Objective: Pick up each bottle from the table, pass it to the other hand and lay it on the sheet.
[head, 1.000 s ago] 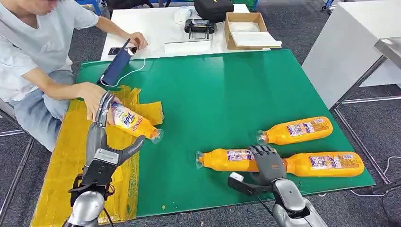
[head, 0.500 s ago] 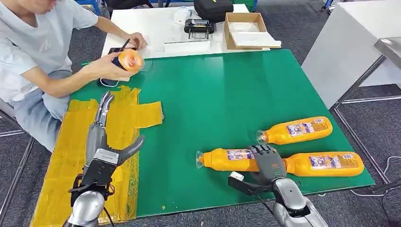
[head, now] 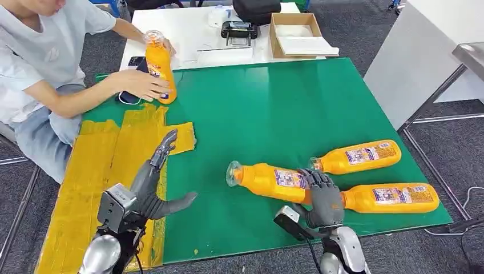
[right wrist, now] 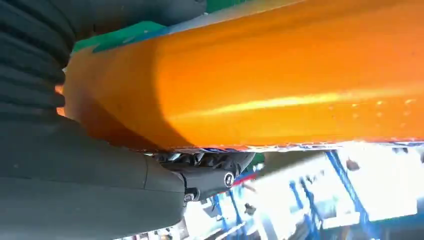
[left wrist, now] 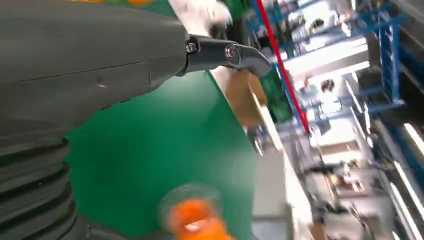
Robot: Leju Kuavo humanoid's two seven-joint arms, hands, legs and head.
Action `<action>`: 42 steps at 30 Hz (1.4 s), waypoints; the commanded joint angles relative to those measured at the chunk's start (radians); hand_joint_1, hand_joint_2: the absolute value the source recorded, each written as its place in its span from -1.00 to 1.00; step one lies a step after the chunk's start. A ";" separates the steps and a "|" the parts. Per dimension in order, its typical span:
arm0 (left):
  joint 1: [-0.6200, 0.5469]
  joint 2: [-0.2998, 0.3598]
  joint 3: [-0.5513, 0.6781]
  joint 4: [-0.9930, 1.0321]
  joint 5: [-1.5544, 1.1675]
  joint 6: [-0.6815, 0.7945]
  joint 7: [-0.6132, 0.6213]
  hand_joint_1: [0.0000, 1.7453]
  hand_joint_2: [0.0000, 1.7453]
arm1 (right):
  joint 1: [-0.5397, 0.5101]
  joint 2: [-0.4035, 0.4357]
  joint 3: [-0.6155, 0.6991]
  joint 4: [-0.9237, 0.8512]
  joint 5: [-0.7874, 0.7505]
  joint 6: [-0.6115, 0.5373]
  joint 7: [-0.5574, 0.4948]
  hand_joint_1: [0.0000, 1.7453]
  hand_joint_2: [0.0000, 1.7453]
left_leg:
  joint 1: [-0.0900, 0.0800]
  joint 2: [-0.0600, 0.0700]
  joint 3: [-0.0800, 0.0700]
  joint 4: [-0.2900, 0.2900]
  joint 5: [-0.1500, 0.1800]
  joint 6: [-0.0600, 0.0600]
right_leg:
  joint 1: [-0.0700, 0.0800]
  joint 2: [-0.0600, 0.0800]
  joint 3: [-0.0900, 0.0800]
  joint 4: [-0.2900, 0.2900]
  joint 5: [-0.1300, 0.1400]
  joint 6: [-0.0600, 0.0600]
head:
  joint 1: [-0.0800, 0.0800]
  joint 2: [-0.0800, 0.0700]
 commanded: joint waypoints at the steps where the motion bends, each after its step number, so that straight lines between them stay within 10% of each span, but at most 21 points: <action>1: -0.049 0.045 -0.068 0.111 0.104 -0.013 0.051 -1.00 1.00 | 0.024 0.121 -0.140 -0.130 -0.189 -0.101 -0.144 1.00 1.00 | 0.000 -0.003 0.004 0.000 -0.002 -0.003 | 0.001 -0.004 0.005 0.001 -0.003 -0.002 | 0.000 0.000; 42: -0.135 0.048 -0.167 0.167 0.249 -0.061 0.076 -1.00 1.00 | -0.085 0.197 0.091 -0.014 -0.456 0.094 -0.256 1.00 1.00 | 0.001 0.001 0.004 0.000 -0.003 -0.004 | 0.001 0.000 0.005 0.000 -0.002 -0.003 | 0.000 0.000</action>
